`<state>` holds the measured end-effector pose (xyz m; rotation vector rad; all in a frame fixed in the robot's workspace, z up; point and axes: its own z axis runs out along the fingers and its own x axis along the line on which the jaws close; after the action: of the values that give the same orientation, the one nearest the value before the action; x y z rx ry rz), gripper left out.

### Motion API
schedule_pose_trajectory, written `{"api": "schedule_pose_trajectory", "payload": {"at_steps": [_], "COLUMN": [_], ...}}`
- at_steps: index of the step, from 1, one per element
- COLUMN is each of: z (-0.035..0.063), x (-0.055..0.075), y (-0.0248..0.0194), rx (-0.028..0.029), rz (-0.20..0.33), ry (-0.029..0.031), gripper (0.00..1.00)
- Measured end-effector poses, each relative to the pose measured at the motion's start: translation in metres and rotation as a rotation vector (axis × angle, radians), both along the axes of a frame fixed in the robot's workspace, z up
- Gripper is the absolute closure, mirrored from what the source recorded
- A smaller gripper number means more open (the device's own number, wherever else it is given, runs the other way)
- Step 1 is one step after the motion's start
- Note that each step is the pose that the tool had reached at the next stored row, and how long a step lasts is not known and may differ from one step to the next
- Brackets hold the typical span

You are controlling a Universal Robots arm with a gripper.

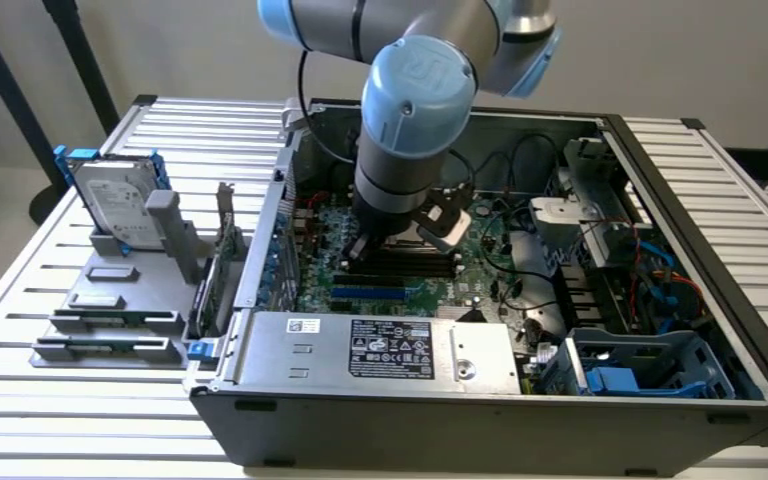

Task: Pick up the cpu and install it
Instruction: 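Install the first cpu locking lever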

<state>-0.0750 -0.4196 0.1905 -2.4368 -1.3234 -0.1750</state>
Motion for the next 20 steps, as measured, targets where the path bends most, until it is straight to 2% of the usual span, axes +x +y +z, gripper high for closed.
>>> {"api": "schedule_pose_trajectory", "payload": {"at_steps": [5, 7, 14, 20], "z": [0.0136, 0.0162, 0.0187, 0.0197], "x": [0.0, 0.0, 0.0, 0.0], "y": [0.0002, 0.0014, 0.014, 0.0189], "rx": [0.0, 0.0003, 0.0, -0.0008], "rz": [0.0, 0.001, 0.034, 0.104], "ry": [0.0003, 0.0004, 0.0024, 0.0025], "gripper": [0.89, 0.89, 0.89, 0.89]}}
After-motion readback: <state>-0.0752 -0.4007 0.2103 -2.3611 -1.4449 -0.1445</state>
